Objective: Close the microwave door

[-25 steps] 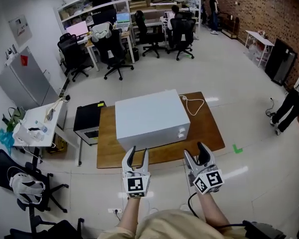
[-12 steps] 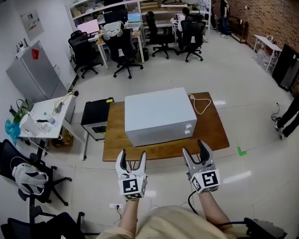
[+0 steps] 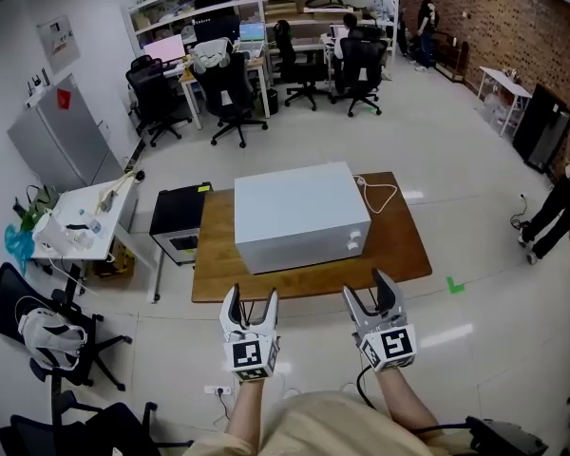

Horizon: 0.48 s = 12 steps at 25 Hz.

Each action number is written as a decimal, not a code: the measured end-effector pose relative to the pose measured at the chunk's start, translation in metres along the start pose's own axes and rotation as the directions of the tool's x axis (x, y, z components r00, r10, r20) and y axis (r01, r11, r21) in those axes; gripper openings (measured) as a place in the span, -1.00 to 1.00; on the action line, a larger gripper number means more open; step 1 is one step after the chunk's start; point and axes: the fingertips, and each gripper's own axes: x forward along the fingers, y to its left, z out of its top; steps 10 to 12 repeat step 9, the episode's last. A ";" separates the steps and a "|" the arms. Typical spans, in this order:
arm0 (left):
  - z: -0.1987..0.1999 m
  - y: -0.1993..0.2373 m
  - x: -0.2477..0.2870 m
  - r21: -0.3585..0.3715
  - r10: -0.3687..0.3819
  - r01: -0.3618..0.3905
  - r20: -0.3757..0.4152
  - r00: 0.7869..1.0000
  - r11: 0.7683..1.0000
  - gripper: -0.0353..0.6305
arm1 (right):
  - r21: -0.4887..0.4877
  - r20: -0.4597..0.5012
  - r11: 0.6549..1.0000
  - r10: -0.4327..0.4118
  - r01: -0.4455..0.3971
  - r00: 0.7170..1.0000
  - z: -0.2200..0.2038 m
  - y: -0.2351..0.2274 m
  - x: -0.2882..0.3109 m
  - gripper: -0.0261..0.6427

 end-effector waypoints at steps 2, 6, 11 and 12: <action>-0.009 0.002 -0.005 -0.006 -0.016 0.016 -0.022 1.000 1.000 0.07 | -0.001 0.000 1.000 -0.004 0.004 1.000 0.000 0.008 -0.004 -0.11; -0.018 0.004 -0.010 -0.016 -0.035 0.034 -0.037 0.999 0.999 0.07 | -0.003 0.004 1.000 -0.007 0.007 1.000 -0.002 0.019 -0.006 -0.11; -0.012 0.000 0.004 -0.020 -0.044 0.043 -0.042 0.998 0.999 0.07 | -0.002 -0.003 1.000 -0.006 0.006 1.000 0.003 0.011 0.005 -0.11; -0.012 0.000 0.004 -0.020 -0.044 0.043 -0.042 0.998 0.999 0.07 | -0.002 -0.003 1.000 -0.006 0.006 1.000 0.003 0.011 0.005 -0.11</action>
